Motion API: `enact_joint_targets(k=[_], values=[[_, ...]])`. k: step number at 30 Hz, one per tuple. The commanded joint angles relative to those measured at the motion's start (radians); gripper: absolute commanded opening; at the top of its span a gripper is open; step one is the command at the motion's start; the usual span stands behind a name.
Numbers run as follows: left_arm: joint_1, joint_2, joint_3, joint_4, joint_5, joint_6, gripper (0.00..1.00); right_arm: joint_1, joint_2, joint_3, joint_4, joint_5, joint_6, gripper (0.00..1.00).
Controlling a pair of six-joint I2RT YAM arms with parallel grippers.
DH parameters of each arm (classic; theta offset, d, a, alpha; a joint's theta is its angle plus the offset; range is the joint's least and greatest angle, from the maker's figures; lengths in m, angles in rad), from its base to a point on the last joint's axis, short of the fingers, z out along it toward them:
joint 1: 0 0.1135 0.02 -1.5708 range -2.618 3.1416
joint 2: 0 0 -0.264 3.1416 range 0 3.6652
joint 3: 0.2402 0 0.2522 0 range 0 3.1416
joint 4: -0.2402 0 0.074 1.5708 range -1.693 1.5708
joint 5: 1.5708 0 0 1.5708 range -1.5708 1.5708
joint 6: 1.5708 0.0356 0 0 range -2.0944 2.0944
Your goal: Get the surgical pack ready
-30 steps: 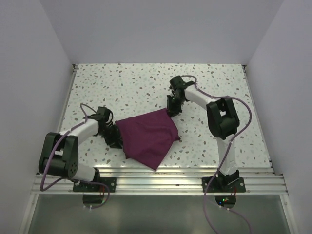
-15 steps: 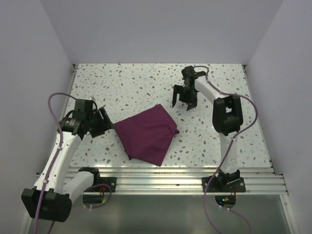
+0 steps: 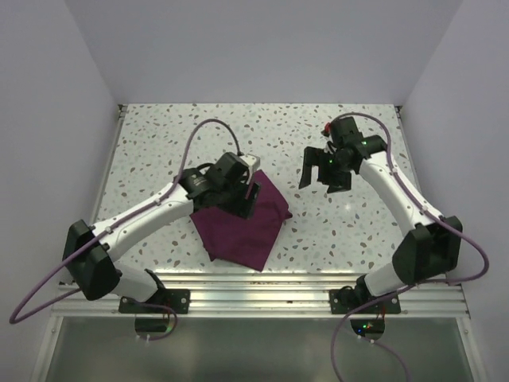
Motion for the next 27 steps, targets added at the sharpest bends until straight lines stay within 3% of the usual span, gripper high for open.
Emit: enact_joint_targets(k=[1, 5, 13, 22, 27], values=[[-0.115, 0.054, 0.073, 0.019, -0.098, 0.124, 0.72, -0.007, -0.116, -0.101, -0.032, -0.050, -0.023, 0.99], [-0.198, 0.111, 0.049, -0.007, -0.185, 0.171, 0.67, -0.009, -0.217, -0.201, -0.014, -0.063, 0.008, 0.99], [-0.215, 0.148, -0.046, 0.007, -0.200, 0.231, 0.57, -0.009, -0.319, -0.288, 0.008, -0.101, 0.075, 0.99], [-0.215, 0.138, -0.092, 0.076, -0.170, 0.230, 0.63, -0.007, -0.345, -0.327, 0.034, -0.123, 0.112, 0.99], [-0.215, 0.152, -0.121, 0.094, -0.165, 0.243, 0.62, -0.007, -0.345, -0.331, 0.044, -0.127, 0.120, 0.99]])
